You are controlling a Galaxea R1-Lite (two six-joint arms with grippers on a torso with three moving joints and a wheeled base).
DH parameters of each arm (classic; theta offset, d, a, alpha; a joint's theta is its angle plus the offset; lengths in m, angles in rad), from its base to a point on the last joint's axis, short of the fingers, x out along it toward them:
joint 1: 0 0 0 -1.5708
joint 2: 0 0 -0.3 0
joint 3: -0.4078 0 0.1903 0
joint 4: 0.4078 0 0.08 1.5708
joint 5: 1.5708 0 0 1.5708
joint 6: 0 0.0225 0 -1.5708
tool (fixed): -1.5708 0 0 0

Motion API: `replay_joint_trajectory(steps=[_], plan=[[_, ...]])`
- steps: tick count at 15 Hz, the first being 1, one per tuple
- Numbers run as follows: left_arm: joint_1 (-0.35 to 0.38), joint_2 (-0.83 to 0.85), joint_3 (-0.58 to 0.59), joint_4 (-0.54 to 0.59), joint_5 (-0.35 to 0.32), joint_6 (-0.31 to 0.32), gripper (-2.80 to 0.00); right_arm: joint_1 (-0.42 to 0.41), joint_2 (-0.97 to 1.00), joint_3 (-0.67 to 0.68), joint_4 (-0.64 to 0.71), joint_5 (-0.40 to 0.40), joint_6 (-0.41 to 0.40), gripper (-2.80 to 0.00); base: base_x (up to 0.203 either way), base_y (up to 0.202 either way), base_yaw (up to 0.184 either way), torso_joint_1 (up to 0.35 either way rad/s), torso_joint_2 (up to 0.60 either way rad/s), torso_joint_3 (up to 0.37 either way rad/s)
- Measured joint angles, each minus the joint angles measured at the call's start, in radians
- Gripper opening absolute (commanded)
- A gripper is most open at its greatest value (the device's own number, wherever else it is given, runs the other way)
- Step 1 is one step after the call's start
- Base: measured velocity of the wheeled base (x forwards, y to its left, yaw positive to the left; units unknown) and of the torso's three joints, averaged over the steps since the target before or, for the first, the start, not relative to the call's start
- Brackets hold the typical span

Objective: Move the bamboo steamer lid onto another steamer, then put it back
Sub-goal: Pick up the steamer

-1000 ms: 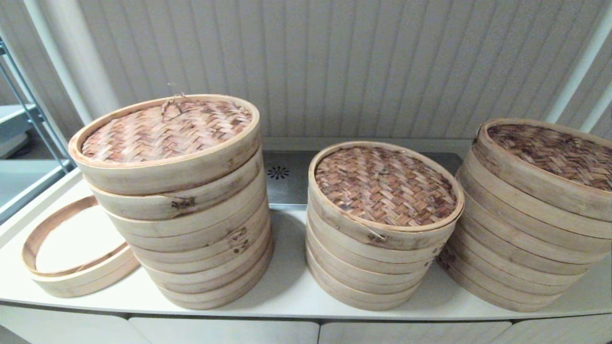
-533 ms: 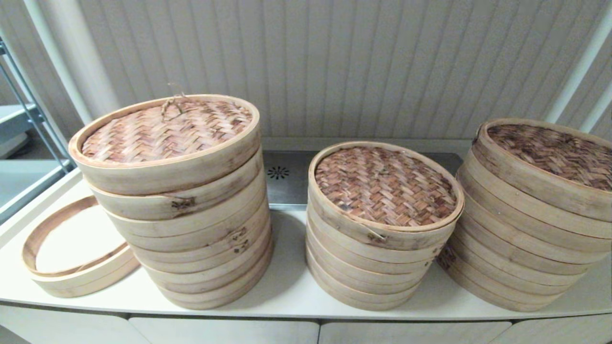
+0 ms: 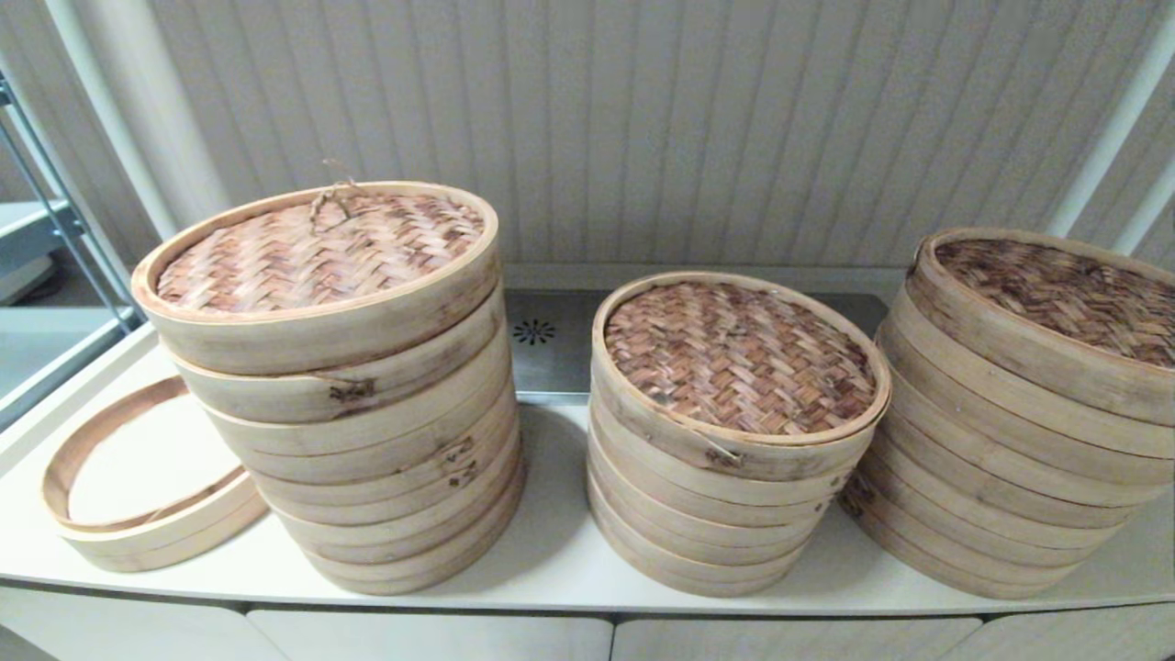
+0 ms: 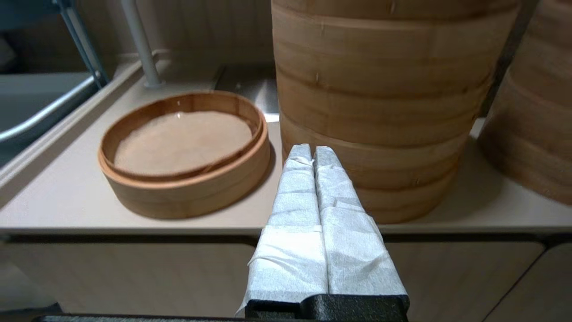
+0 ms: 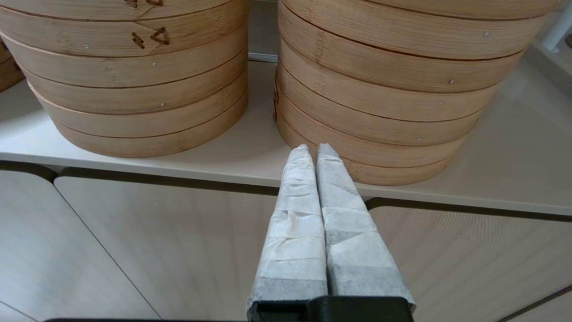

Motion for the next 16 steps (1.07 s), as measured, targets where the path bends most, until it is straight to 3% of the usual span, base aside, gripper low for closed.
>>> replay_joint_trajectory(steps=[4, 7, 11, 14, 15, 16], plan=[[0.0, 0.232, -0.35, 0.088, -0.051, -0.004, -2.8, 0.0, 0.0, -0.001, 0.001, 0.0, 0.0, -2.8, 0.0, 0.0, 0.0, 0.0, 0.0, 0.0], [0.0, 0.477, -0.583, 0.104, -0.13, -0.009, -2.8, 0.0, 0.0, -0.001, 0.0, -0.001, 0.003, -2.8, 0.0, 0.0, 0.0, 0.0, 0.0, 0.0], [-0.007, 0.819, -0.815, 0.116, -0.262, -0.016, -2.8, 0.0, 0.0, -0.001, -0.001, 0.0, 0.006, -2.8, 0.0, 0.0, 0.0, 0.0, 0.0, 0.0], [-0.058, 1.025, -0.949, 0.12, -0.306, -0.02, -2.8, 0.0, 0.0, 0.0, -0.002, -0.001, 0.008, -2.8, 0.0, 0.0, 0.0, 0.0, 0.0, 0.0], [-0.084, 1.084, -0.99, 0.121, -0.307, -0.021, 0.0, 0.0, 0.0, 0.0, -0.002, -0.001, 0.009, -2.8, 0.0, 0.0, 0.0, 0.0, 0.0, 0.0], [-0.108, 1.137, -1.027, 0.125, -0.308, -0.024, 0.0, 0.0, 0.0, 0.0, -0.002, 0.0, 0.009, -2.8, 0.0, 0.0, 0.0, 0.0, 0.0, 0.0]])
